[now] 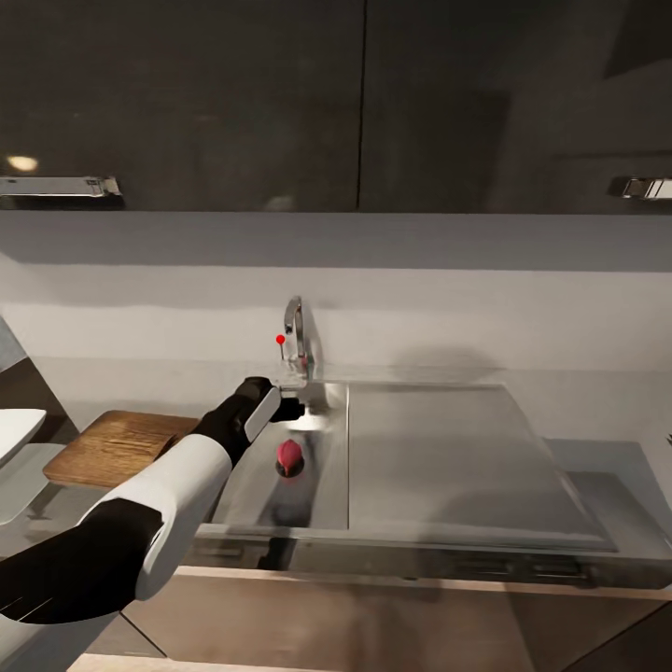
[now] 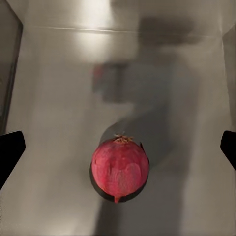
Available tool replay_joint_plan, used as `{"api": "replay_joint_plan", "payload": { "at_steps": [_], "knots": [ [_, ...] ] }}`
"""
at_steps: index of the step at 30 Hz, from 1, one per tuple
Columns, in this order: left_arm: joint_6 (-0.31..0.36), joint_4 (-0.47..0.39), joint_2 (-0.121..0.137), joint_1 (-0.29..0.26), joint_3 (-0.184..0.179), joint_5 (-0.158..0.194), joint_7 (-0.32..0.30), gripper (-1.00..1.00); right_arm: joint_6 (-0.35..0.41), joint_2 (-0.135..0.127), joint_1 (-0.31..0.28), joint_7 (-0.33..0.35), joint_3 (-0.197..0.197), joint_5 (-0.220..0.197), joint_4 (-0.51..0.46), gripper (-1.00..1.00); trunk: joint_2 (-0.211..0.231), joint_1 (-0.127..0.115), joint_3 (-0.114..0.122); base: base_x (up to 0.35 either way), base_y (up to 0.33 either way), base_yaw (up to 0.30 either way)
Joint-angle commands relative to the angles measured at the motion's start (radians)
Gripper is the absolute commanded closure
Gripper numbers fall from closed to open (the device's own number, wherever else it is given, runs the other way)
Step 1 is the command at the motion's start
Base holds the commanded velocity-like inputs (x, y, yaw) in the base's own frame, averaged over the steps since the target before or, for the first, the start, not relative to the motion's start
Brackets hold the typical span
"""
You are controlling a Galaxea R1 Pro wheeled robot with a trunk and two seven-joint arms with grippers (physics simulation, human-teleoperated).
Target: In the kitchen, take the Vidalia onion out of the sink, dice it on the chopping board with the paring knife, put the diced onion into the bowl on the countertop, then place both the paring knife and the chopping board into the sink.
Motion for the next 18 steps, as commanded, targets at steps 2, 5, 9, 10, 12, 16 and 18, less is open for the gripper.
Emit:
{"api": "replay_joint_plan", "payload": {
  "at_steps": [2,5,9,10,12,16,18],
  "knots": [
    [0.001,0.012,0.001,-0.001,-0.007,0.012,0.011,-1.0,-0.003,0.0,0.0,-0.001,0.008,-0.01,0.001,-1.0,-0.001,0.0,-0.001,0.0,0.0,0.0],
    [0.0,0.03,0.001,-0.001,-0.007,0.012,0.012,-1.0,-0.003,0.0,0.0,-0.001,0.008,-0.01,0.001,-1.0,-0.001,0.0,-0.001,0.0,0.0,0.0],
    [-0.001,0.059,0.0,-0.001,-0.007,0.012,0.01,-1.0,-0.003,0.0,0.0,-0.001,0.008,-0.01,0.001,-1.0,-0.001,0.0,-0.001,0.0,0.0,0.0],
    [-0.001,0.064,0.0,0.0,-0.007,0.012,0.009,-1.0,-0.003,0.0,0.0,-0.001,0.008,-0.01,0.001,-1.0,-0.001,0.0,-0.001,0.0,0.0,0.0],
    [-0.001,0.079,0.0,0.0,-0.007,0.012,0.005,-1.0,-0.003,0.0,0.0,0.0,0.008,-0.01,0.001,-1.0,-0.001,0.0,-0.001,0.0,0.0,0.0],
    [-0.015,0.117,-0.001,0.0,-0.007,0.012,0.001,-1.0,-0.003,0.0,0.0,0.0,0.008,-0.01,0.001,-1.0,-0.001,0.0,-0.001,0.0,0.0,0.0],
    [-0.027,0.129,-0.001,0.0,-0.007,0.012,0.001,-1.0,-0.003,0.0,0.0,0.0,0.008,-0.01,0.001,-1.0,-0.001,0.0,-0.001,0.0,0.0,0.0]
  ]
}}
